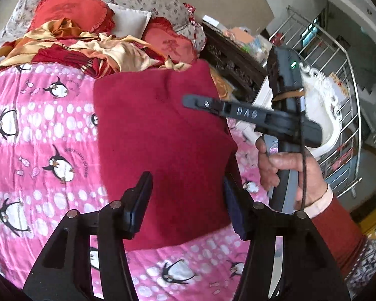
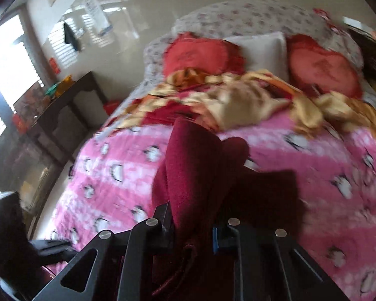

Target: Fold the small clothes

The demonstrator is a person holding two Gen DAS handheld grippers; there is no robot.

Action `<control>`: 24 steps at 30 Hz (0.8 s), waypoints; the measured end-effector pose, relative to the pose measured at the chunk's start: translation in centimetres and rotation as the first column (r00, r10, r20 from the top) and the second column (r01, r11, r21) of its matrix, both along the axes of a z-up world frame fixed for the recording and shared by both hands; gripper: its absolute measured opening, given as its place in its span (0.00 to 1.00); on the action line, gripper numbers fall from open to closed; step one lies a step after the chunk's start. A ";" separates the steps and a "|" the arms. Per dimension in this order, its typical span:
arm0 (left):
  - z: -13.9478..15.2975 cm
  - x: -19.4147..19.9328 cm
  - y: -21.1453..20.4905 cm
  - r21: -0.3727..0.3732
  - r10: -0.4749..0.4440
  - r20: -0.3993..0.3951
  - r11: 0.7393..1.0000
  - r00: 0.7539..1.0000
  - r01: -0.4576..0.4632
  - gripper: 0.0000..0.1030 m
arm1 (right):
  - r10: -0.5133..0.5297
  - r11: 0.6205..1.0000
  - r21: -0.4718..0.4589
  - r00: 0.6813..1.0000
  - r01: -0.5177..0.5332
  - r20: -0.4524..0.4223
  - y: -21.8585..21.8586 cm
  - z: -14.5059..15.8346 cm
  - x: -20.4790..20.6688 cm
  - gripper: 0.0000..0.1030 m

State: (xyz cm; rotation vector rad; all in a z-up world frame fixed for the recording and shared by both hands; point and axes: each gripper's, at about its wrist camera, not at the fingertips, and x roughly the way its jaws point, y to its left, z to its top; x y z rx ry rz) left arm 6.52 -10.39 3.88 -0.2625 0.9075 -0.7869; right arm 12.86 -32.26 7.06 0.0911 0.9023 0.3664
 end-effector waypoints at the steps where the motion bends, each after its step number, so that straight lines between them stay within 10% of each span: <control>1: -0.2 -0.2 0.0 0.028 0.001 0.010 1.000 1.000 -0.001 0.56 | -0.017 1.000 -0.019 1.000 0.016 -0.009 -0.6 -0.8 -0.2 0.18; 9: -3.9 0.1 1.0 0.225 0.031 0.021 0.974 0.999 -0.035 0.56 | -0.106 0.994 -0.003 0.994 0.106 -0.036 -4.3 -4.9 -0.4 0.19; 11: -4.4 0.2 0.9 0.229 0.045 0.013 0.972 0.999 -0.047 0.56 | -0.144 0.989 -0.042 0.989 0.143 -0.036 -4.7 -4.5 -0.8 0.39; 15: -4.6 0.4 0.2 0.228 0.042 0.022 0.973 0.999 -0.046 0.56 | -0.171 0.985 0.001 0.985 0.171 0.027 -5.6 -1.3 -3.4 0.42; 24: -6.2 1.6 -2.3 0.249 0.061 -0.002 0.967 0.998 -0.059 0.56 | 0.045 0.997 -0.069 0.999 -0.045 -0.008 -0.8 -3.2 -8.3 0.33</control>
